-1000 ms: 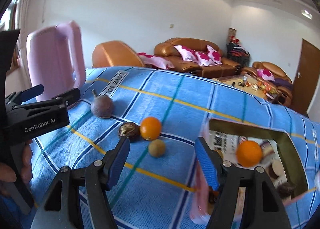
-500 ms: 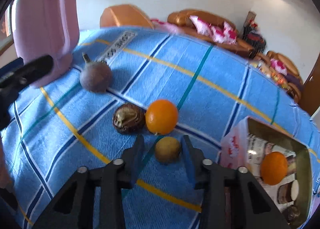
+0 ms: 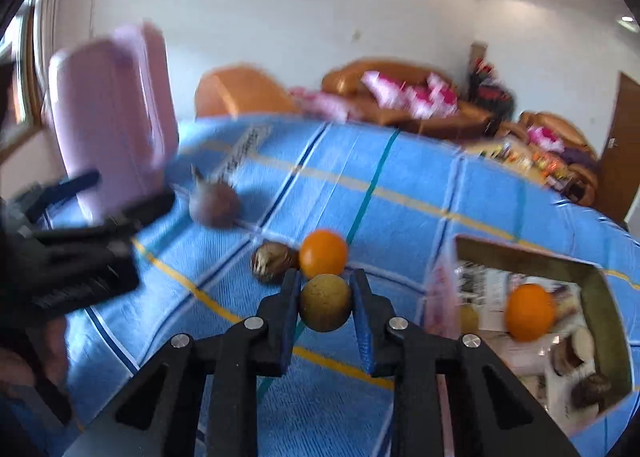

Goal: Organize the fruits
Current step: 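Grasp a small tan round fruit with the right tool, then grasp a dark mangosteen with the left tool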

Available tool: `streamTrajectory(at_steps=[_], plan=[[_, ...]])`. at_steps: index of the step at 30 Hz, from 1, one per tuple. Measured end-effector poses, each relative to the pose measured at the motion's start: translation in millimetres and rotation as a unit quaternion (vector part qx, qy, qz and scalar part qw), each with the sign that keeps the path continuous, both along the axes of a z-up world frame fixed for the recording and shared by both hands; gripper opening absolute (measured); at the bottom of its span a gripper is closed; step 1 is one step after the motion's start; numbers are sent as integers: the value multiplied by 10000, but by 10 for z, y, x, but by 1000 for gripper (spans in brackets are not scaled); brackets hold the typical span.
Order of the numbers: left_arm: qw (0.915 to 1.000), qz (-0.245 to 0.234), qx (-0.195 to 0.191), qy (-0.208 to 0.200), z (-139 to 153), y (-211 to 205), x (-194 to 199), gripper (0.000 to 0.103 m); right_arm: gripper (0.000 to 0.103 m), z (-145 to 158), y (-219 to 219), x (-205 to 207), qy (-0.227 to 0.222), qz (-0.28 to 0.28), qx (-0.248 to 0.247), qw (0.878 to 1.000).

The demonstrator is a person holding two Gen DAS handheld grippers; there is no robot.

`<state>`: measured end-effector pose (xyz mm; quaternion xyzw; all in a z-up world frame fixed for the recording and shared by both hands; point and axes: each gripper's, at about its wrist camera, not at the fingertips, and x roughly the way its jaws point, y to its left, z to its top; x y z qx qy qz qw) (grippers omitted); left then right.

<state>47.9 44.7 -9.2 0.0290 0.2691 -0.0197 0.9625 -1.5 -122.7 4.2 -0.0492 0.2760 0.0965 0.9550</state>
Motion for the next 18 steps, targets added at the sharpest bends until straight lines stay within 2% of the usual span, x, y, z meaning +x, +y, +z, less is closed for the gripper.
streamTrajectory(at_steps=[4, 6, 7, 10, 12, 18], plan=[[9986, -524, 17, 36, 3, -135, -21, 100, 27, 79, -48, -94, -406, -226, -122, 9988], [9975, -681, 112, 157, -16, -222, 4, 88, 27, 97, -99, -73, -396, -266, -59, 9988], [9969, -721, 165, 252, -35, -254, 31, 78, 27, 99, -116, -51, -366, -271, -9, 9990], [9927, -920, 144, 767, -129, -356, 201, 61, 27, 118, -215, -50, -331, -320, 113, 9989], [9875, -1163, 120, 1054, -159, -453, 305, 60, 27, 104, -241, -33, -326, -348, 188, 9987], [9822, -1402, 655, 1062, -147, -728, 398, 60, 27, 102, -359, -19, -281, -395, 396, 9980]])
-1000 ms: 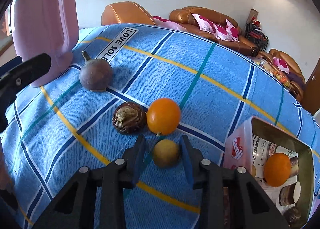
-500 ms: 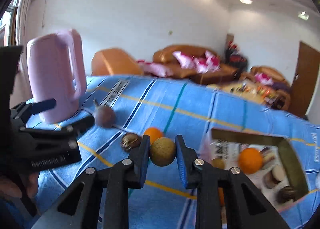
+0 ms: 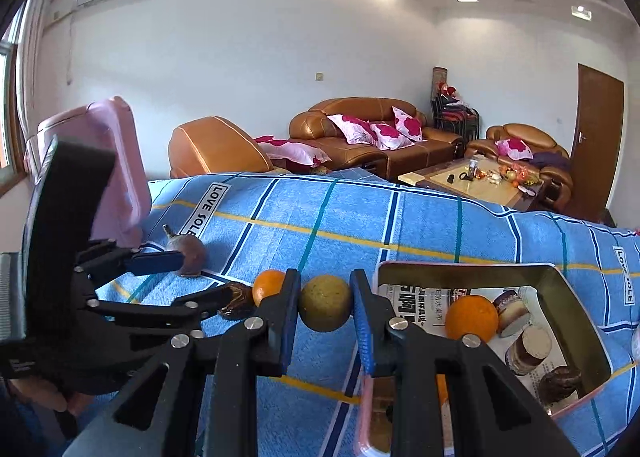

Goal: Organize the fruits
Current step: 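Grasp a dark mangosteen with the left tool, then carry the mangosteen in the left tool and tan fruit in the right tool over the tin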

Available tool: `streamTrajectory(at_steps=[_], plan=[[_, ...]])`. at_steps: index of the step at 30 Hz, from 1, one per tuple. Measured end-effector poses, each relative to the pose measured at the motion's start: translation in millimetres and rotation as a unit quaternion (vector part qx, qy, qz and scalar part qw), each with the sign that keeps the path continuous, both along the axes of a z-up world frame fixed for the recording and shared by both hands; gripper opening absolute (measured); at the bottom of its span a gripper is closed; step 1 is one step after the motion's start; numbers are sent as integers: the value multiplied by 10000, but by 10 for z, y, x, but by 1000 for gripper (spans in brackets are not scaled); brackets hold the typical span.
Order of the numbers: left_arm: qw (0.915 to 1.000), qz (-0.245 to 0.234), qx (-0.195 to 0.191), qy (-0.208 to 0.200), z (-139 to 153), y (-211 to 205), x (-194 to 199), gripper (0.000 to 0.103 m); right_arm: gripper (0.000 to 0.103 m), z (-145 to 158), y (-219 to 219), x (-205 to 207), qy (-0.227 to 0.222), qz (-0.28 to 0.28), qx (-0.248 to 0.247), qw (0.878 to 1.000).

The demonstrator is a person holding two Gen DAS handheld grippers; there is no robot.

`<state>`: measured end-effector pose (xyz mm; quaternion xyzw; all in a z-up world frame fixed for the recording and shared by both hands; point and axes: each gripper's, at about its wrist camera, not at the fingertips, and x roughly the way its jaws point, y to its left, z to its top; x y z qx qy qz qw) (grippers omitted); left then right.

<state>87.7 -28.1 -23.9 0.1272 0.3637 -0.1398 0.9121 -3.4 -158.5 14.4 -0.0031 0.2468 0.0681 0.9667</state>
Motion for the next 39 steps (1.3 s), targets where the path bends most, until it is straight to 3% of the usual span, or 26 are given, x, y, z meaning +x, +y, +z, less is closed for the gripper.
streamTrajectory(at_steps=[7, 12, 16, 22, 26, 32, 39], plan=[[9987, -27, 147, 487, -201, -36, 152, 60, 27, -4, -74, 49, 70, -30, 166, 9998], [9987, -1, 134, 487, -212, -47, 195, 60, 27, -32, -72, 88, 144, -11, 194, 9997], [9981, -102, -95, 604, -205, -24, 220, 40, 27, -39, -62, 100, 133, -16, 175, 9998], [9983, -15, -166, 565, -179, 9, 181, 39, 27, -61, -48, 107, 154, 5, 169, 9997], [9977, 565, -376, 30, -56, 172, 11, 39, 27, -49, -66, 82, 48, -15, 208, 9998], [9869, 1373, -542, -659, 76, 288, -352, 39, 27, 16, -83, -19, -301, -75, 208, 9993], [9743, 1761, -510, -1311, 204, 323, -609, 39, 27, 7, -46, -37, -412, -132, 119, 9990]])
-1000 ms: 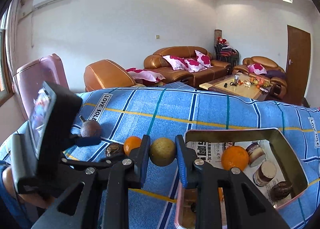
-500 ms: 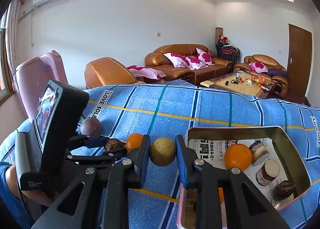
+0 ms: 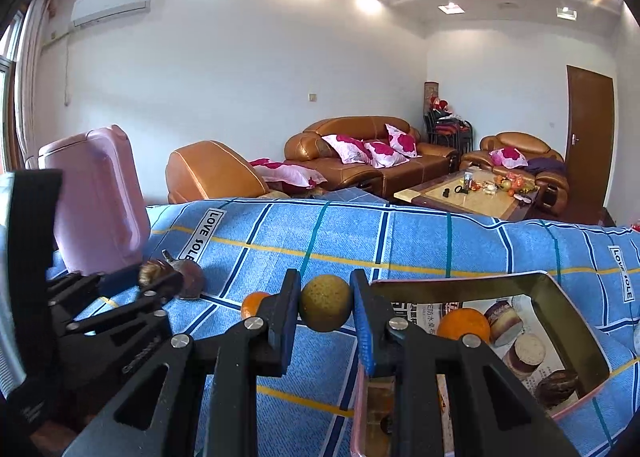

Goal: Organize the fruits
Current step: 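Carry the mangosteen in the left tool and tan fruit in the right tool over the tin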

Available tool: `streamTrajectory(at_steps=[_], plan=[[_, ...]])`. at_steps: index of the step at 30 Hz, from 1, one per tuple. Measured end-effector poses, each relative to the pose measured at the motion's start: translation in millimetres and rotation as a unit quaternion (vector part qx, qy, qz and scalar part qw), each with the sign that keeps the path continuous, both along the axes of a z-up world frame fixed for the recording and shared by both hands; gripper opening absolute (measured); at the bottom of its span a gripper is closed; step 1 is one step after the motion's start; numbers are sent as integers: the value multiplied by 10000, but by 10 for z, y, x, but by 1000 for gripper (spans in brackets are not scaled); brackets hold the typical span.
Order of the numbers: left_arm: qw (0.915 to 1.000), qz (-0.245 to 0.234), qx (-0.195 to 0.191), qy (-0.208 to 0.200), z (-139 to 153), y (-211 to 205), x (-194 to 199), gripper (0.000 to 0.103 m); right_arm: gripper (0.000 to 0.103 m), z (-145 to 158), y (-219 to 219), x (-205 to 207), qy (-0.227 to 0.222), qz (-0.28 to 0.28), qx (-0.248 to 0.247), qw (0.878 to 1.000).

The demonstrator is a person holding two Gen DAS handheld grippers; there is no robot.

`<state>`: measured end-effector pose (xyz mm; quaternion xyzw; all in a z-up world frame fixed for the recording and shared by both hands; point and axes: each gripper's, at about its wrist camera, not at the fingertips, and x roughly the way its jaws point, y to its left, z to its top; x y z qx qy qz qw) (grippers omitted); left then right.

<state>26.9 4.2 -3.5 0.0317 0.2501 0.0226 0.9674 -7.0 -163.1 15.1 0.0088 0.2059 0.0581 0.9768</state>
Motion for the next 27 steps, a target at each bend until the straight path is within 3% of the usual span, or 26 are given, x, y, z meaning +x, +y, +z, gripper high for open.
streamTrajectory(at_steps=[16, 27], plan=[[9999, 73, -78, -28, 29, -57, -148, 39, 28, -23, 116, -126, -59, -47, -372, 9993], [10000, -54, -64, 43, 25, -167, -286, 39, 27, -42, -58, -361, 45, -24, -297, 9995]])
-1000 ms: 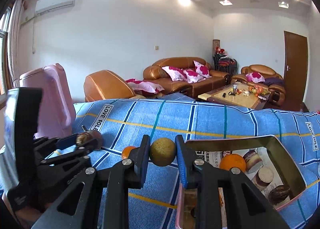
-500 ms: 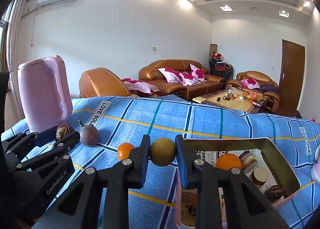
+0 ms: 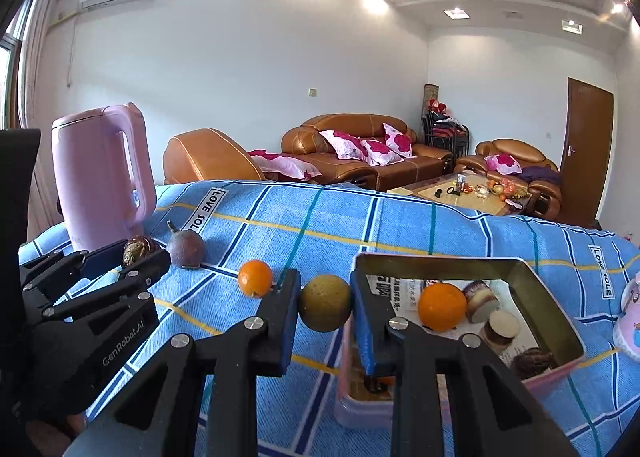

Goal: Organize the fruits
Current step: 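Carry the mangosteen in the left tool and tan fruit in the right tool over the tin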

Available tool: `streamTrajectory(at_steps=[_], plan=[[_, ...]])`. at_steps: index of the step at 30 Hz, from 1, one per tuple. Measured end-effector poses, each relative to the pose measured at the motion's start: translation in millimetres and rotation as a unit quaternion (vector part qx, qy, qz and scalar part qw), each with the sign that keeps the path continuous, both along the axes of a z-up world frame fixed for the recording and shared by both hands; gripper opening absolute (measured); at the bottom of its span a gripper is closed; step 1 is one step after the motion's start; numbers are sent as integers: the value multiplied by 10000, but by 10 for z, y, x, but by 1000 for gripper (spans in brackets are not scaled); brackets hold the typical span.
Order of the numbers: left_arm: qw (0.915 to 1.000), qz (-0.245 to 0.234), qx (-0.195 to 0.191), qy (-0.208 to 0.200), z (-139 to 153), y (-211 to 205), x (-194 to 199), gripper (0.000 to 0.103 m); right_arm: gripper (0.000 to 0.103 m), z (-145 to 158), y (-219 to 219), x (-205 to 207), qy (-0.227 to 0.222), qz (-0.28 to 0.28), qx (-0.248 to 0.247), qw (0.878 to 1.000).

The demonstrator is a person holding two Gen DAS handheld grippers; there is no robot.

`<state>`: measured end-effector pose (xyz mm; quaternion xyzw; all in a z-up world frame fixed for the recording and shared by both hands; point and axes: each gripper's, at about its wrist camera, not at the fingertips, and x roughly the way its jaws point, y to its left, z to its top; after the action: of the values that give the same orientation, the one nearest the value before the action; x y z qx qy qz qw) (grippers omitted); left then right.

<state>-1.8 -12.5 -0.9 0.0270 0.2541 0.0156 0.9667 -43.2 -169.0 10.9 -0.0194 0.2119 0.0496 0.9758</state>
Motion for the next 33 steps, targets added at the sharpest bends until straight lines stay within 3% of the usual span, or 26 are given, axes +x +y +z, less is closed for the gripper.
streamTrajectory(at_steps=[33], plan=[[9982, -572, -164, 76, 59, -615, -93, 39, 27, 52, -894, -95, -4, -711, 103, 9974]])
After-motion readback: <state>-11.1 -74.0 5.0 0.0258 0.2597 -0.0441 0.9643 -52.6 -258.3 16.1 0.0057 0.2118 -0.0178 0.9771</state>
